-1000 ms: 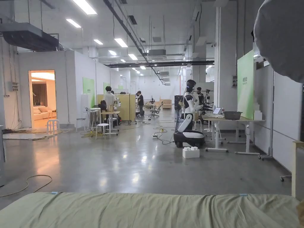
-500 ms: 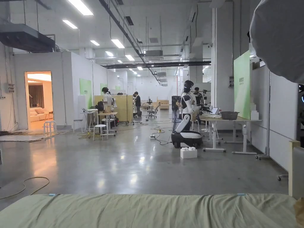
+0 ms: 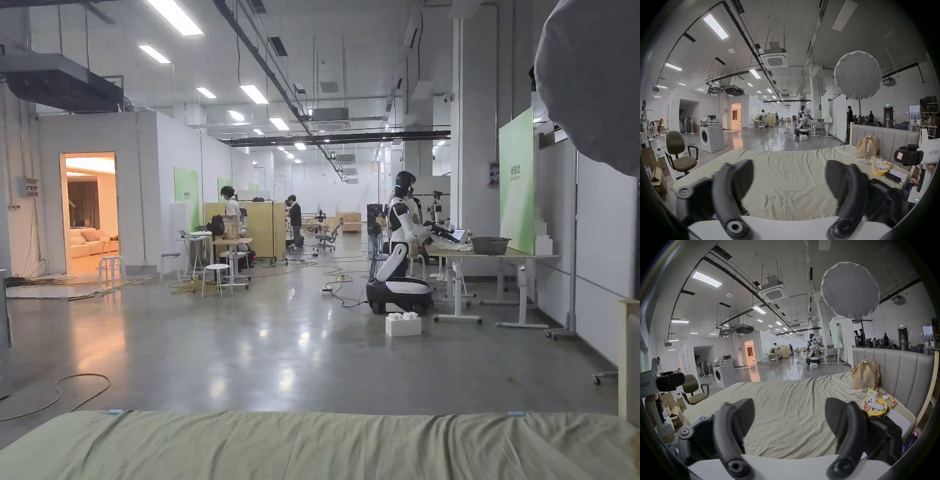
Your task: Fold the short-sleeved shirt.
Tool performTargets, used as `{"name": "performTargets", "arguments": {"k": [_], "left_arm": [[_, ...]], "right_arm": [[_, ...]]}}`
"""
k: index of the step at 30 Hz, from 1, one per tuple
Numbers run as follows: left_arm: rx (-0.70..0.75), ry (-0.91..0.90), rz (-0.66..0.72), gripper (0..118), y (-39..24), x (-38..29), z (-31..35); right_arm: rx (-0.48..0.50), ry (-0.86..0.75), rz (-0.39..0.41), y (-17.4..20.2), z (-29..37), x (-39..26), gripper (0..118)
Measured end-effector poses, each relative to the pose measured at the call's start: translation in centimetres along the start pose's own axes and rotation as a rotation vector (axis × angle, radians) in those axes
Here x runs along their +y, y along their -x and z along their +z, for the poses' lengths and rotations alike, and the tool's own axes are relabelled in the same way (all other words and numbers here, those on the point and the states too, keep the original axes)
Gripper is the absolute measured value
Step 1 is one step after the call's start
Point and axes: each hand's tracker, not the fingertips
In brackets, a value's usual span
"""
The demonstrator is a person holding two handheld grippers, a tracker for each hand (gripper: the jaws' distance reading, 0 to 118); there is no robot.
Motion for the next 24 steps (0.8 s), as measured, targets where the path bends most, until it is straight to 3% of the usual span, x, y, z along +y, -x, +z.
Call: {"name": "performTargets", "arguments": {"k": [1, 6, 24], "left_arm": [[-0.002, -0.007, 0.005, 116, 0.0, 0.0, 0.0], [-0.023, -0.041, -0.003, 118, -0.3, 0.1, 0.3], [-0.023, -0.035, -0.012, 118, -1.0, 0.2, 0.0]], "right_arm": [[-0.005, -0.001, -0.005, -0.1, 0.1, -0.1, 104], [0.0, 0.002, -0.016, -0.2, 0.0, -0.5, 118], [0.02, -0.002, 0.042, 0.6, -0.2, -0.5, 118]]}}
